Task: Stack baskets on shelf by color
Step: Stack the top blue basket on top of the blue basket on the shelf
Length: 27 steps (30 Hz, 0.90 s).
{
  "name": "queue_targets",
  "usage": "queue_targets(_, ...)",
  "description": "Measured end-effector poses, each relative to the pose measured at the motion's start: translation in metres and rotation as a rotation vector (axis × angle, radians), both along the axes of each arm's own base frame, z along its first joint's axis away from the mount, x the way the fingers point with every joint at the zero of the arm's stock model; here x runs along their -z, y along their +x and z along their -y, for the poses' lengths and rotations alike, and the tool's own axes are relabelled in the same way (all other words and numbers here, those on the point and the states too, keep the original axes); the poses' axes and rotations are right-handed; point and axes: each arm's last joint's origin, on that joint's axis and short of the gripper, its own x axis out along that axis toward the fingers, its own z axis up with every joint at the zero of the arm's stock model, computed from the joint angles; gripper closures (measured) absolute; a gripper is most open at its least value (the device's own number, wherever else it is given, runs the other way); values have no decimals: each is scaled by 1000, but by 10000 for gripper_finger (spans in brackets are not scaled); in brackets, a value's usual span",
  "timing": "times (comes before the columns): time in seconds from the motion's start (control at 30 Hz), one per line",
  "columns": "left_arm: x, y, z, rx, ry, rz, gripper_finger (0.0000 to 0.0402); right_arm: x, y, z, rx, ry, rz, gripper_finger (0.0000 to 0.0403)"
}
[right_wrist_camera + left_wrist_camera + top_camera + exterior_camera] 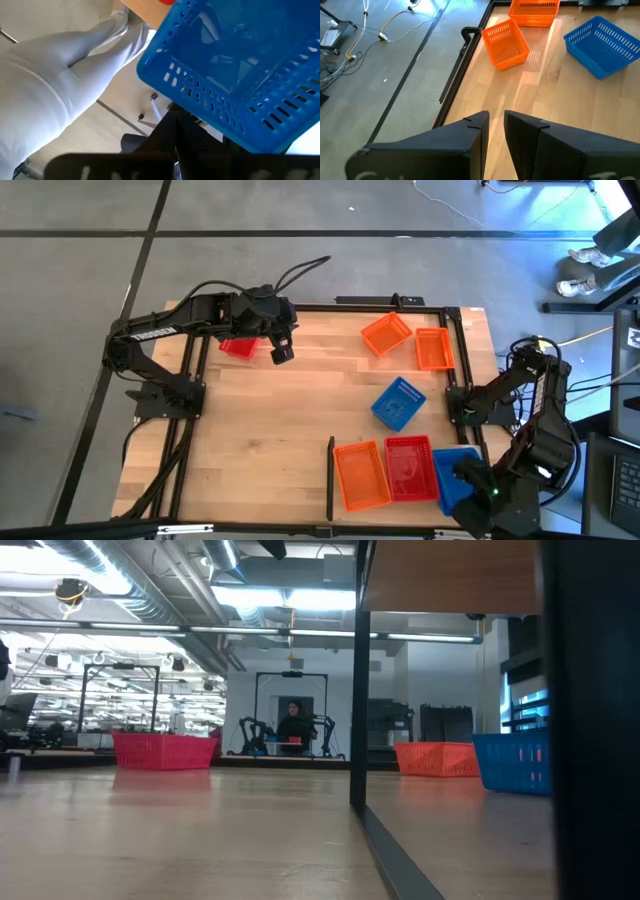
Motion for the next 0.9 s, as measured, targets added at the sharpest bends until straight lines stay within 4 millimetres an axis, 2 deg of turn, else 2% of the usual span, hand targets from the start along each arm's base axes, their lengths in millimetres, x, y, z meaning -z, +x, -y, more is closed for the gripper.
queue_targets(0.63, 0, 0, 0, 0, 1, 0, 350, 4, -4, 11, -17, -93, -55, 403)
queue_targets(0.77, 0, 0, 0, 13, 17, -12, 350, -13, -2, 14, -5, -46, -6, 403)
queue_targets(0.9, 0, 0, 0, 14, 17, -12, 350, -31, -1, 16, 53, -18, 126, 403)
